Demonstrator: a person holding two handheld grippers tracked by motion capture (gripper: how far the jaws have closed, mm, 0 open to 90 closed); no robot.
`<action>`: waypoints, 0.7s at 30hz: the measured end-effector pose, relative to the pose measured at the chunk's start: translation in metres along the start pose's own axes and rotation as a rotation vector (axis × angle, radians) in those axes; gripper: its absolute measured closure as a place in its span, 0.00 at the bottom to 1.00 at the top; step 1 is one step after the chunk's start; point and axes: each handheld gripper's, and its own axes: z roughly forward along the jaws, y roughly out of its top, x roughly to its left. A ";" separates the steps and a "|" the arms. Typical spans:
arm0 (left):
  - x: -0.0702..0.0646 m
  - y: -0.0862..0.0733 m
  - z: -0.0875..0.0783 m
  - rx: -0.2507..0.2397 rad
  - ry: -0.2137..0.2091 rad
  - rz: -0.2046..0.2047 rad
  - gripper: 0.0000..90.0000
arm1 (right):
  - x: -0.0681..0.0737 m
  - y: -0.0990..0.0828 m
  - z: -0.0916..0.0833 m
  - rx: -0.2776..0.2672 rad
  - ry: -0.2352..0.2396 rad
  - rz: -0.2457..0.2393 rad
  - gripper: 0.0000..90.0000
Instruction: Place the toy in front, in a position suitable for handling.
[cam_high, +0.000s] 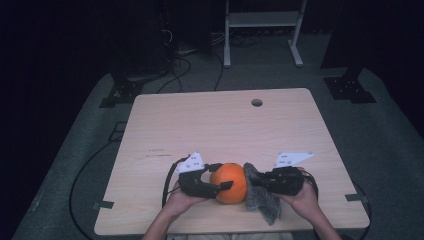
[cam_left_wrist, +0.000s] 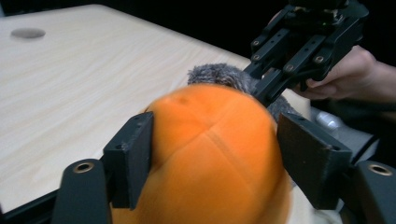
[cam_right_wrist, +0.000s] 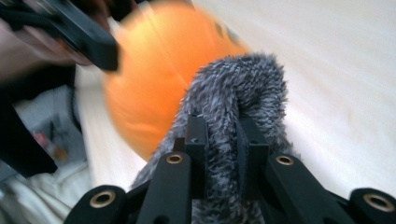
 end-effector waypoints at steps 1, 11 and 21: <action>-0.002 0.001 0.001 0.003 0.029 0.007 0.34 | -0.002 -0.002 0.002 0.004 0.011 0.019 0.85; -0.010 0.005 0.005 0.002 -0.041 0.022 0.24 | 0.010 0.011 -0.006 -0.088 0.061 -0.007 0.85; 0.011 -0.007 0.011 0.038 -0.068 -0.059 0.08 | 0.002 0.006 -0.013 -0.077 0.033 0.005 0.84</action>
